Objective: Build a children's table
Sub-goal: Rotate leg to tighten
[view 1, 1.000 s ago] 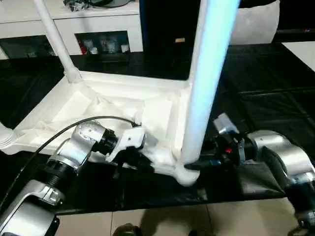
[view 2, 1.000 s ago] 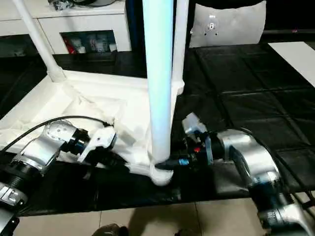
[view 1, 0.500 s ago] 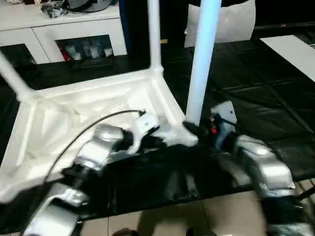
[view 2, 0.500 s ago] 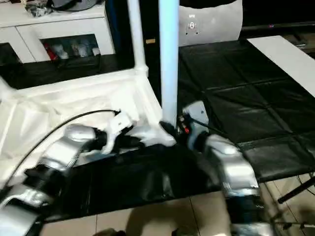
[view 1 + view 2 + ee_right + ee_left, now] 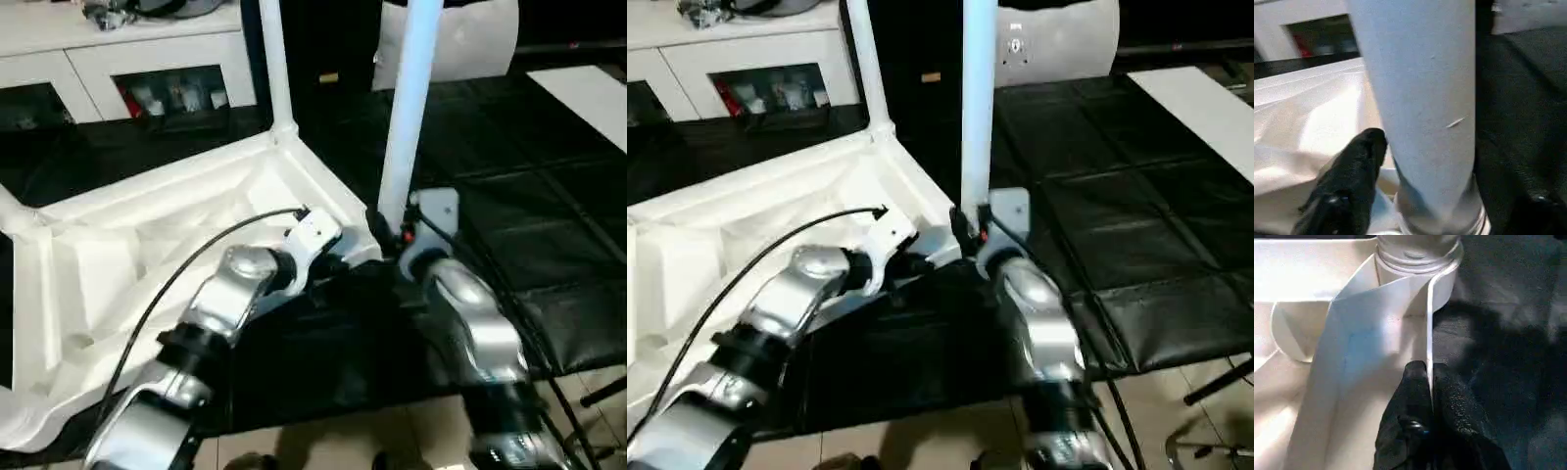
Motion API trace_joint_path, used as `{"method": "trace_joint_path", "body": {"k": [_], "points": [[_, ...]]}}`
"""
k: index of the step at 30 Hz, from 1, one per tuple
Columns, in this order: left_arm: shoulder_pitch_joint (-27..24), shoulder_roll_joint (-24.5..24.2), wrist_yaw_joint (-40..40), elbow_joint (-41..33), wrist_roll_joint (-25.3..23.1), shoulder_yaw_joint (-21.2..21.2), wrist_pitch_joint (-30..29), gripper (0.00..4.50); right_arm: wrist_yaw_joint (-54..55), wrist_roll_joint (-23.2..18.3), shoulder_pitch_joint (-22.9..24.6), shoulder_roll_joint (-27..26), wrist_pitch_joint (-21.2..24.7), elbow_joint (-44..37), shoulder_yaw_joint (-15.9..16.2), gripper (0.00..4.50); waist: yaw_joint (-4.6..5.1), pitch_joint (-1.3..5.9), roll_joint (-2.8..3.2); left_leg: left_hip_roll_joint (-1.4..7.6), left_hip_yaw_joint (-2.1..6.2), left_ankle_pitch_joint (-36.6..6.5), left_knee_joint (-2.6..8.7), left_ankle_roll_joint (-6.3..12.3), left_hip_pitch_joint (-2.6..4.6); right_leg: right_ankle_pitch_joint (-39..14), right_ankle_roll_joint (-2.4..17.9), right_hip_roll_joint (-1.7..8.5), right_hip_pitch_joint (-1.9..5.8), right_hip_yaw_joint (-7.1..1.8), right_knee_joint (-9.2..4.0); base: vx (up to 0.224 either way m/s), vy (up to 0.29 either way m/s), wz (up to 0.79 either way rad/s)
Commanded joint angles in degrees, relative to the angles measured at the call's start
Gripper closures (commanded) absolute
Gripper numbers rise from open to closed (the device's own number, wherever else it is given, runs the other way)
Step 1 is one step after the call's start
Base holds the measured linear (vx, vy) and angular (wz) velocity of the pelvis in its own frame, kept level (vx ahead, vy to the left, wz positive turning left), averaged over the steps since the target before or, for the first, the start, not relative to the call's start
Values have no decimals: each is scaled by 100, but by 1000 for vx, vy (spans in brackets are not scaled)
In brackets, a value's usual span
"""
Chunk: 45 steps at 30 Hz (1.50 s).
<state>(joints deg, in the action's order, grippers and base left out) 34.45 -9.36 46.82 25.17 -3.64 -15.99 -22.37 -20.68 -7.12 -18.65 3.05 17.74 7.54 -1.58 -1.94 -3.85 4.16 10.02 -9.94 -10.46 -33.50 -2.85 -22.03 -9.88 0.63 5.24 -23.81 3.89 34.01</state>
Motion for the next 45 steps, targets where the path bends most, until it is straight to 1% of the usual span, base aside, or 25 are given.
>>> {"method": "trace_joint_path", "body": {"k": [1, 4, 5, 7, 8, 9, 11, 13, 14, 15, 17, 19, 20, 21, 23, 24, 26, 27, 28, 31, 35, 39, 42, 43, 45], "points": [[12, -32, 148, -184, 156, 12, 362, 450, -853, -360, 144, 12, 107, -221, 576, 113, -24, 375, -84, 223, 76, -889, 361, 613, 28, -905, 1182, 290, 382, -226, -401, 0, 0, 0], [-43, -339, 640, -124, 193, -46, 712, 450, -1561, -583, 268, 519, 112, -447, 562, 93, -14, 366, -96, 225, 70, -949, 361, 603, 27, -1100, 1178, 289, 375, -226, -419, 0, 0, 0], [-90, -533, 1047, -131, 261, -106, 958, 450, -2014, -672, 310, 851, 89, -525, 582, 84, -26, 365, -84, 228, 76, -989, 363, 611, 40, -1169, 1165, 287, 368, -223, -426, 0, 0, 0], [-109, -596, 1219, -144, 308, -125, 1042, 450, -2161, -689, 315, 966, 72, -535, 593, 66, -25, 369, -85, 233, 75, -991, 360, 606, 33, -1177, 1187, 292, 369, -223, -413, 0, 0, 0], [-122, -758, 1470, -117, 287, -207, 1201, 450, -2507, -792, 306, 1189, 165, -552, 590, 57, -27, 365, -83, 238, 81, -1008, 362, 609, 33, -1178, 1204, 289, 365, -221, -413, 0, 0, 0], [-133, -919, 1750, -71, 276, -287, 1378, 450, -2889, -867, 285, 1421, 227, -555, 601, 57, -24, 370, -98, 240, 72, -1021, 357, 606, 43, -1182, 1228, 292, 357, -225, -412, 0, 0, 0], [-141, -1021, 1982, -27, 304, -327, 1518, 450, -3229, -928, 266, 1613, 247, -554, 636, 57, -40, 370, -94, 250, 79, -1002, 359, 623, 47, -1185, 1246, 292, 359, -225, -402, 0, 0, 0], [-151, -1090, 2215, 1, 372, -339, 1611, 450, -3543, -970, 249, 1787, 234, -549, 686, 57, -68, 372, -83, 266, 69, -993, 353, 621, 62, -1119, 1306, 297, 345, -229, -391, 0, 0, 0], [-158, -1129, 2423, 17, 455, -335, 1660, 450, -3790, -1021, 232, 1929, 252, -542, 732, 57, -89, 382, -101, 269, 62, -923, 349, 639, 63, -1028, 1345, 297, 345, -230, -374, 0, 0, 0], [-162, -1264, 2970, 34, 618, -386, 1764, 450, -4432, -1184, 184, 2241, 258, -520, 857, 57, -124, 381, -112, 274, 57, -863, 344, 666, 67, -955, 1378, 296, 346, -227, -363, 0, 0, 0], [-160, -1333, 3201, 49, 675, -418, 1806, 450, -4720, -1262, 156, 2375, 289, -507, 922, 57, -185, 382, -97, 288, 49, -852, 329, 704, 75, -928, 1421, 303, 346, -230, -342, 0, 0, 0], [-144, -1447, 3589, 97, 731, -494, 1919, 450, -5164, -1317, 78, 2558, 251, -416, 1020, 57, -215, 387, -114, 297, 43, -849, 325, 734, 73, -876, 1454, 310, 337, -233, -330, 0, 0, 0], [-144, -1447, 3589, 97, 731, -494, 1919, 450, -5164, -1317, 78, 2558, 251, -416, 1020, 72, -250, 385, -108, 300, 42, -851, 324, 731, 77, -911, 1466, 317, 329, -235, -333, 0, 0, 0], [-114, -1510, 3798, 139, 737, -550, 1983, 450, -5443, -1311, 1, 2659, 182, -318, 1083, 72, -283, 382, -131, 305, 41, -891, 324, 708, 78, -995, 1456, 320, 320, -236, -337, 0, 0, 0], [-94, -1547, 3941, 162, 742, -595, 2027, 450, -5600, -1323, -53, 2707, 181, -260, 1118, 93, -316, 365, -144, 314, 37, -955, 338, 642, 90, -1181, 1422, 323, 304, -247, -351, 0, 0, 0], [-85, -1567, 4013, 164, 740, -625, 2055, 450, -5676, -1327, -81, 2727, 179, -236, 1139, 103, -332, 370, -130, 317, 44, -989, 343, 589, 95, -1267, 1404, 330, 310, -249, -349, 0, 0, 0], [-75, -1592, 4105, 166, 737, -663, 2091, 450, -5772, -1333, -118, 2752, 177, -206, 1166, 116, -338, 367, -135, 317, 51, -998, 352, 552, 87, -1287, 1374, 327, 316, -250, -351, 0, 0, 0], [-51, -1626, 4284, 171, 746, -738, 2137, 450, -5979, -1361, -193, 2804, 217, -156, 1220, 128, -332, 358, -182, 313, 40, -1018, 354, 552, 91, -1313, 1361, 322, 308, -252, -362, 0, 0, 0], [-28, -1648, 4433, 173, 743, -809, 2184, 450, -6167, -1388, -259, 2855, 282, -129, 1281, 139, -338, 359, -161, 311, 53, -1031, 360, 541, 84, -1381, 1352, 334, 320, -251, -355, 0, 0, 0], [3, -1688, 4517, 180, 775, -921, 2245, 450, -6355, -1421, -316, 2930, 325, -120, 1369, 163, -345, 344, -172, 316, 47, -1087, 359, 530, 109, -1455, 1346, 326, 293, -256, -367, 0, 0, 0], [111, -1757, 4568, 274, 818, -1115, 2416, 450, -6747, -1427, -407, 3106, 355, -115, 1598, 196, -354, 363, -186, 316, 47, -973, 346, 545, 91, -1207, 1414, 329, 315, -256, -334, 0, 0, 0], [159, -1749, 4568, 352, 812, -1126, 2477, 450, -6848, -1429, -421, 3129, 358, -113, 1652, 230, -361, 368, -200, 312, 48, -920, 338, 544, 80, -1171, 1423, 335, 332, -253, -328, 0, 0, 0], [206, -1663, 4568, 485, 748, -999, 2520, 450, -6915, -1464, -400, 3092, 414, -159, 1697, 241, -356, 349, -204, 308, 46, -986, 344, 517, 90, -1318, 1401, 332, 322, -253, -350, 0, 0, 0], [201, -1623, 4568, 509, 741, -934, 2494, 450, -6911, -1505, -375, 3057, 480, -196, 1694, 242, -361, 348, -171, 312, 53, -999, 349, 503, 92, -1330, 1407, 335, 324, -254, -347, 0, 0, 0], [191, -1609, 4564, 499, 741, -909, 2467, 450, -6897, -1523, -361, 3048, 510, -214, 1688, 245, -357, 342, -190, 315, 54, -1067, 356, 469, 92, -1389, 1397, 335, 327, -253, -357, 0, 0, 0]]}}
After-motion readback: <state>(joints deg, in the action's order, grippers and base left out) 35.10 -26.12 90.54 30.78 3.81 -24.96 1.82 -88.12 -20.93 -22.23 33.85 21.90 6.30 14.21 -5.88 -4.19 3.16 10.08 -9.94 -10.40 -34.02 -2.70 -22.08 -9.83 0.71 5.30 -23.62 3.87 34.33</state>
